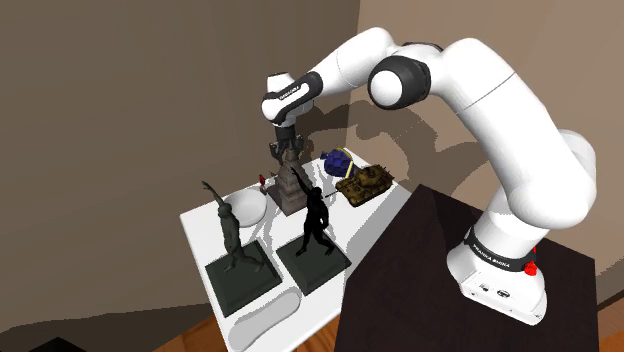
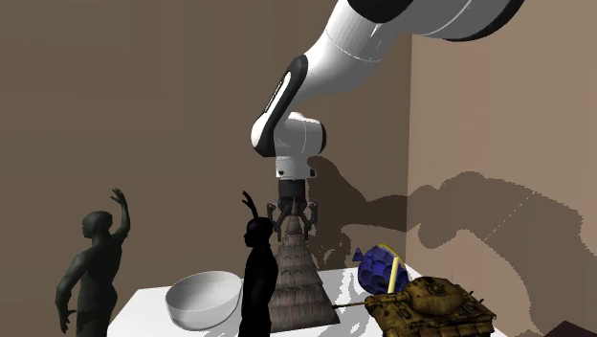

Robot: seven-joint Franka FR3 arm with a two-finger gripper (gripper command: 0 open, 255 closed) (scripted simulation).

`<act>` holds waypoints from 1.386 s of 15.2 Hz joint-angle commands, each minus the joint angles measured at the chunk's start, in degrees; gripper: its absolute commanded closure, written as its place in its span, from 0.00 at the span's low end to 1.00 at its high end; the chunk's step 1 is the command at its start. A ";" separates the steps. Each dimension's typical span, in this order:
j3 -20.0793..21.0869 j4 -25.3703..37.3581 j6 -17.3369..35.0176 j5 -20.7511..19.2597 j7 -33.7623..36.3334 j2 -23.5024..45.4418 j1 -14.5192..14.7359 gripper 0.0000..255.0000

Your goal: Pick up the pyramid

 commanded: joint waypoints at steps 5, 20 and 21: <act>0.01 0.13 -0.06 0.00 -0.02 0.15 -0.02 1.00; -0.16 -0.29 -5.33 -0.21 0.30 -5.54 0.13 1.00; -0.17 -0.22 -5.81 -0.23 0.33 -5.96 0.14 1.00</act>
